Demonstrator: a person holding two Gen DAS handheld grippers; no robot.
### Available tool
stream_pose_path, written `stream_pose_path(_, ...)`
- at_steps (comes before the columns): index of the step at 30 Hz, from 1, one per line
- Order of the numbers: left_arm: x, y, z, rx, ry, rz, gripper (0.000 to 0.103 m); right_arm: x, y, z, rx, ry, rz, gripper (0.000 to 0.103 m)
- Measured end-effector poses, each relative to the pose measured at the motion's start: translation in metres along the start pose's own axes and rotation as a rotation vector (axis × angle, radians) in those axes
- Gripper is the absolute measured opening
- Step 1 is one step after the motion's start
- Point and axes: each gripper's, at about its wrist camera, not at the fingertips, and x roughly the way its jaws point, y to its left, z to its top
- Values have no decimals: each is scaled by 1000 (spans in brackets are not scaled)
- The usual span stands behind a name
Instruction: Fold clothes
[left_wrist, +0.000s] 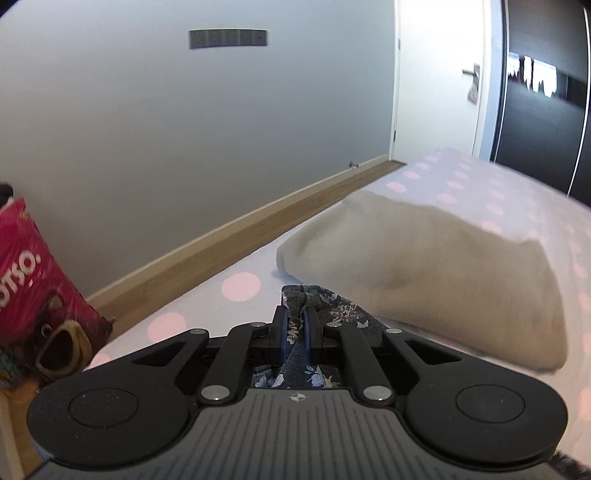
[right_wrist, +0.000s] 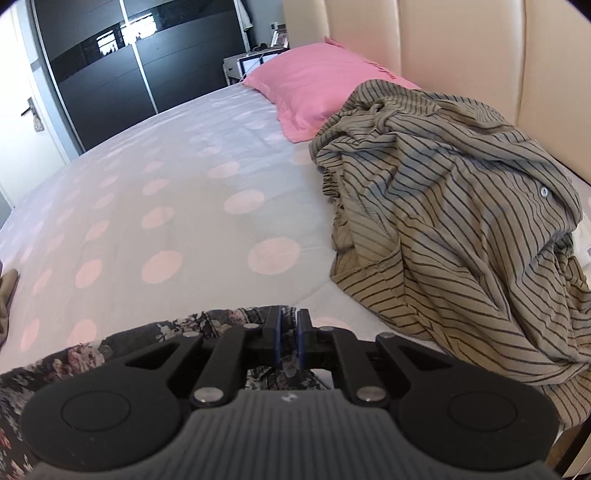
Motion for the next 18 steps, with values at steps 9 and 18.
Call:
stream_pose_path(9,76,-76,-15,189,52,68,7,29,18,3,-26,0,-51,9)
stream_pose_path(18,140,-114,-36,256,133,83,7,63,26,2,-60,24,-113,9)
